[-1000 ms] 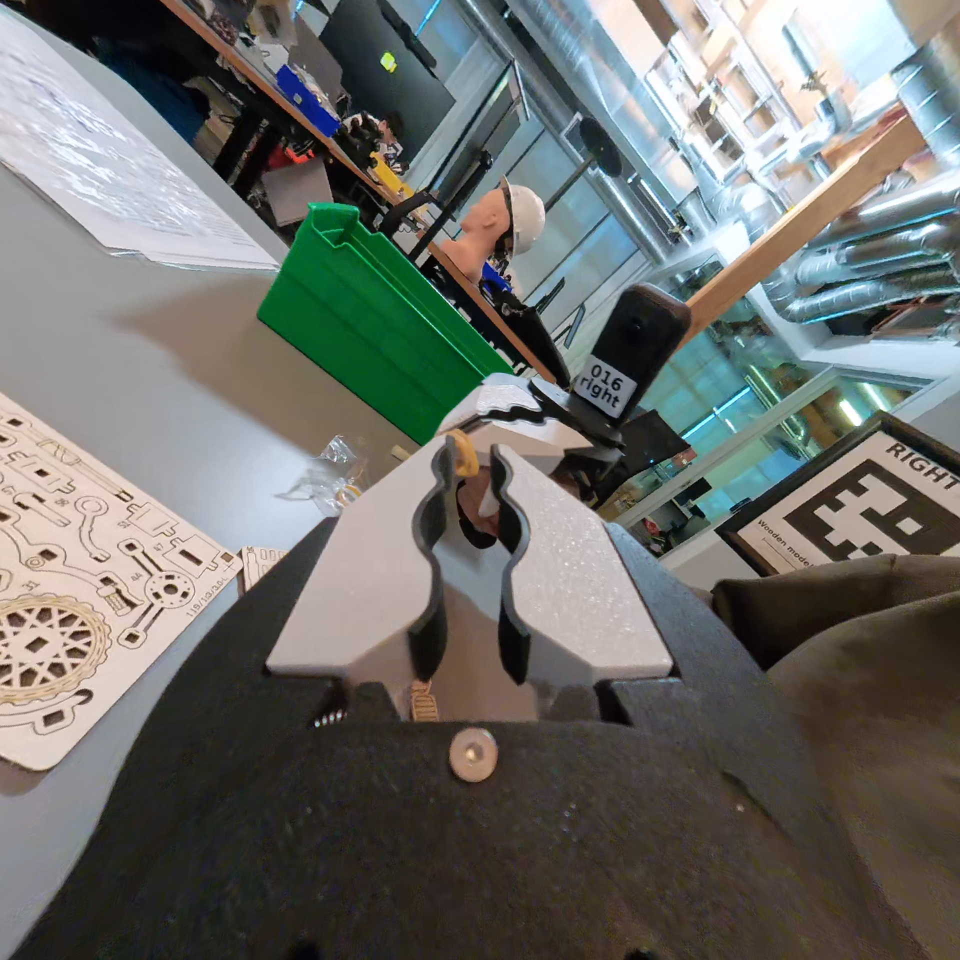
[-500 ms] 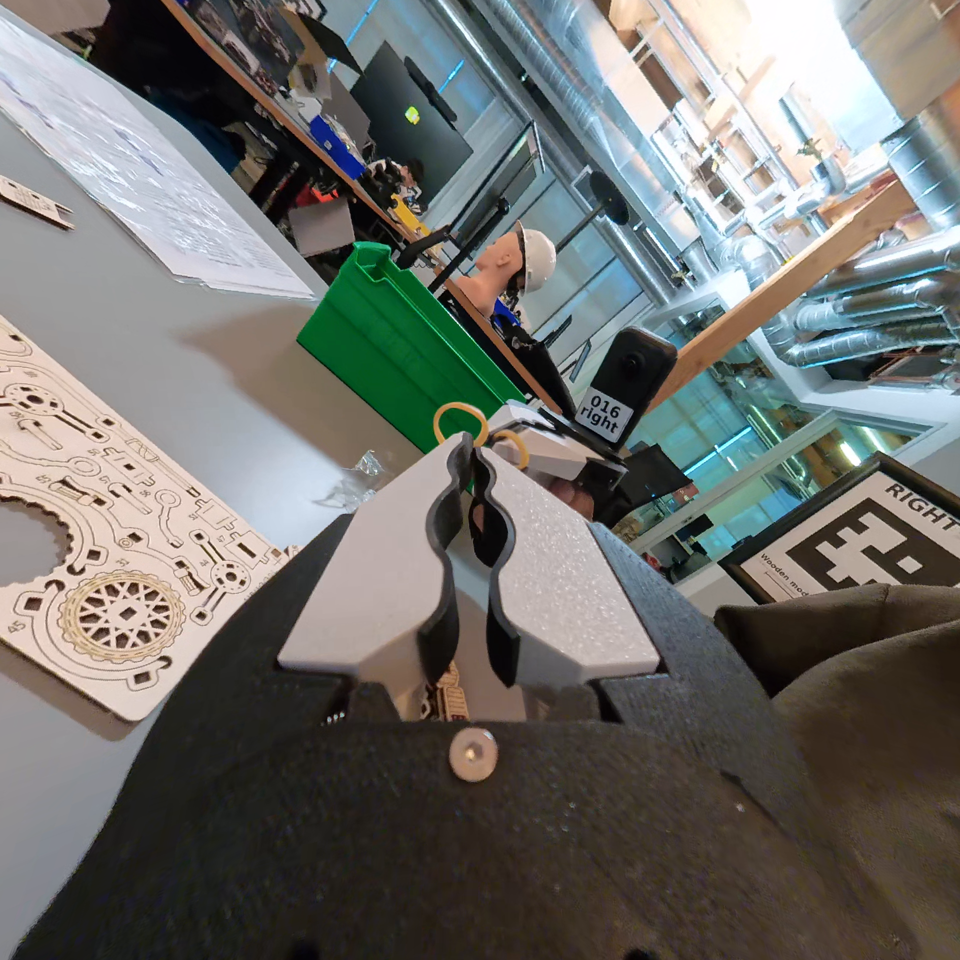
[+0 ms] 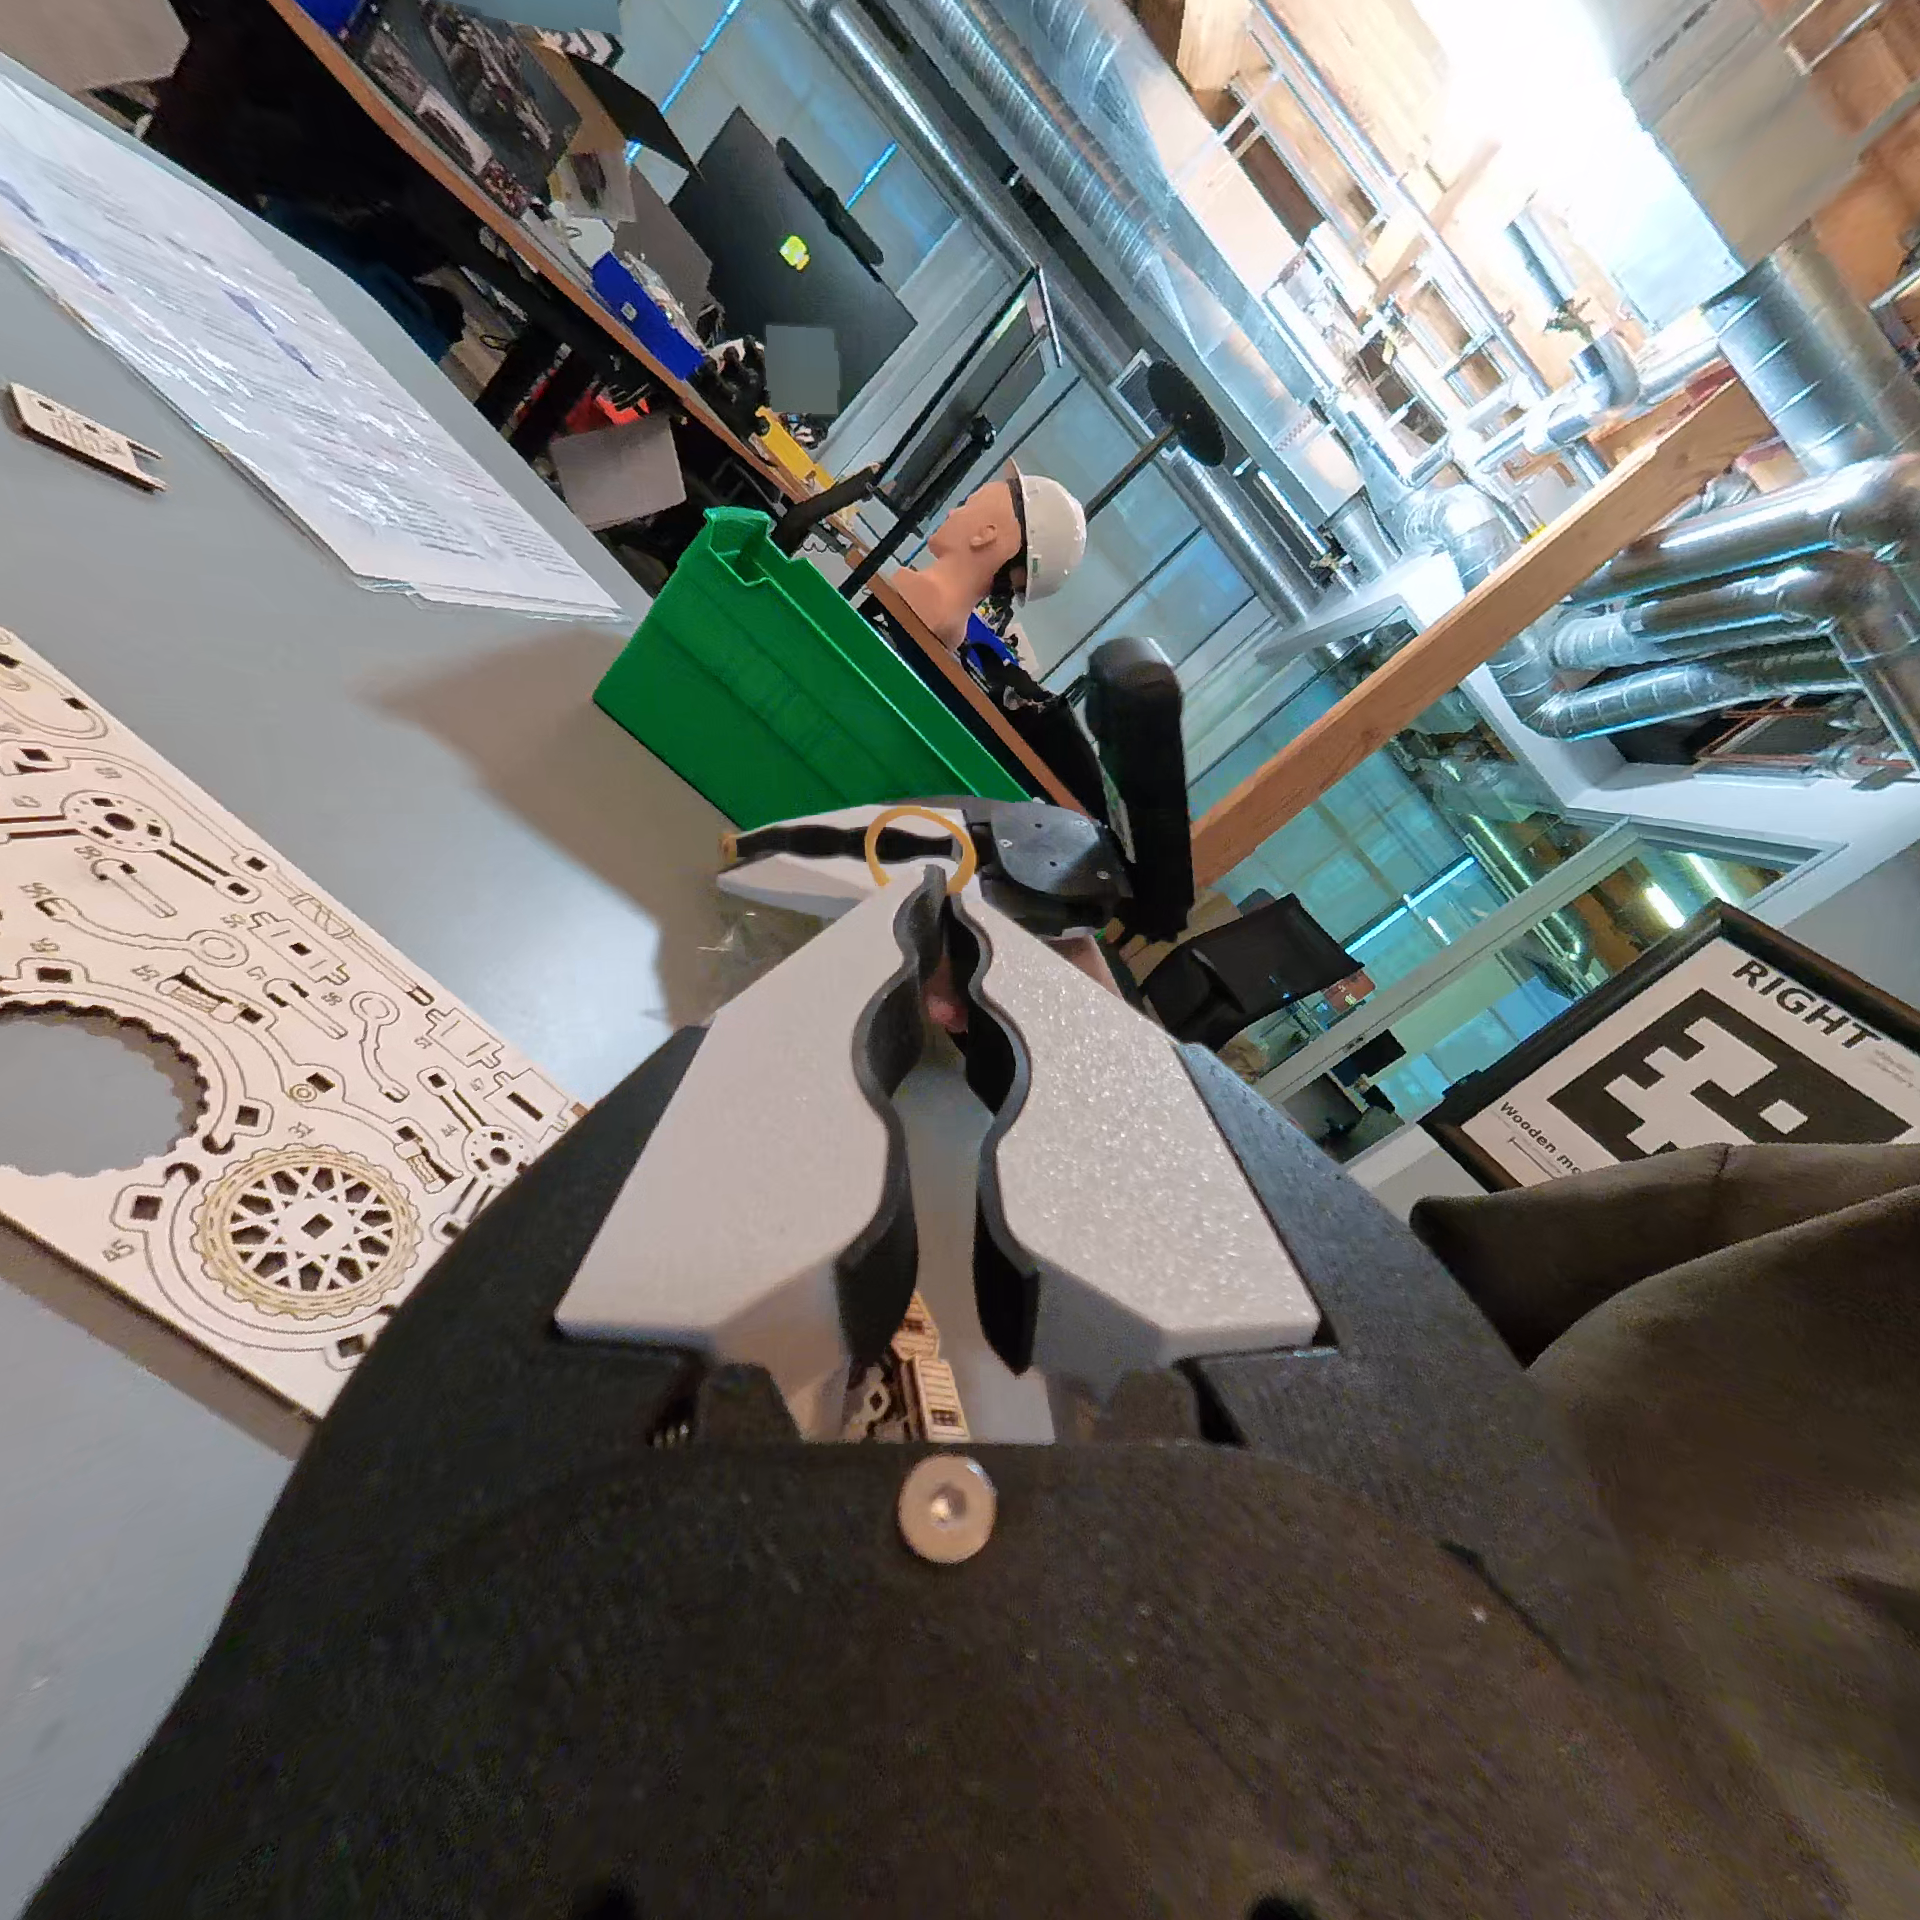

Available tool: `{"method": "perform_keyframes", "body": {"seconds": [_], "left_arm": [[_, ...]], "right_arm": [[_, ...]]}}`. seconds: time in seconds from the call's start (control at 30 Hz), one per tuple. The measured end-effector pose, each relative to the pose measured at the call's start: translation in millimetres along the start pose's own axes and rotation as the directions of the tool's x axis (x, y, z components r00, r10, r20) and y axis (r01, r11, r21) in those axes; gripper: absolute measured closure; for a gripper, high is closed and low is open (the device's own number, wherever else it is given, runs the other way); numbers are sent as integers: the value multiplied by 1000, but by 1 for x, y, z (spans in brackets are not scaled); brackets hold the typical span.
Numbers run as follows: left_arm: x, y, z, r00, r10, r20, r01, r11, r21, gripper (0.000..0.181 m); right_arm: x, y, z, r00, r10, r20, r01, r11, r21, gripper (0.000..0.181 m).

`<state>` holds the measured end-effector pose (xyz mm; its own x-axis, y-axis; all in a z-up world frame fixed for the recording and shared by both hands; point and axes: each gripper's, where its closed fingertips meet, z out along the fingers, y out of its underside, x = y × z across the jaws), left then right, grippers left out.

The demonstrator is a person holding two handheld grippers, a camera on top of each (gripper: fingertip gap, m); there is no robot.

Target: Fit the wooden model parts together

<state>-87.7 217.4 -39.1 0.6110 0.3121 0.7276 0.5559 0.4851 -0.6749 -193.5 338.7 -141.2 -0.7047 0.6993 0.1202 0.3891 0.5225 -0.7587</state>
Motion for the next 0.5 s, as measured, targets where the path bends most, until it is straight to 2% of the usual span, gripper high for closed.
{"method": "perform_keyframes", "body": {"seconds": [0.07, 0.13, 0.3, 0.4, 0.5], "left_arm": [[-2, -1, -2, 1000, 9, 9, -9, 1000, -1, 181], [-4, -3, -4, 1000, 8, 14, -8, 1000, 6, 181], [-7, -9, -10, 1000, -15, 6, 15, 999, 31, 181], [1, -7, -10, 998, -33, -58, 34, 999, 20, 181], [28, -1, -11, 967, -102, -235, 99, 995, -24, 181]], "right_arm": [[-1, 9, 6, 999, 28, 22, -27, 999, -42, 151], [1, 1, 3, 999, 48, 23, -48, 999, 2, 150], [-1, -49, -34, 996, 41, 80, -64, 949, 308, 149], [-33, -79, -64, 971, -15, 237, -105, 868, 485, 151], [-83, -95, -79, 895, -87, 438, -174, 836, 521, 152]]}}
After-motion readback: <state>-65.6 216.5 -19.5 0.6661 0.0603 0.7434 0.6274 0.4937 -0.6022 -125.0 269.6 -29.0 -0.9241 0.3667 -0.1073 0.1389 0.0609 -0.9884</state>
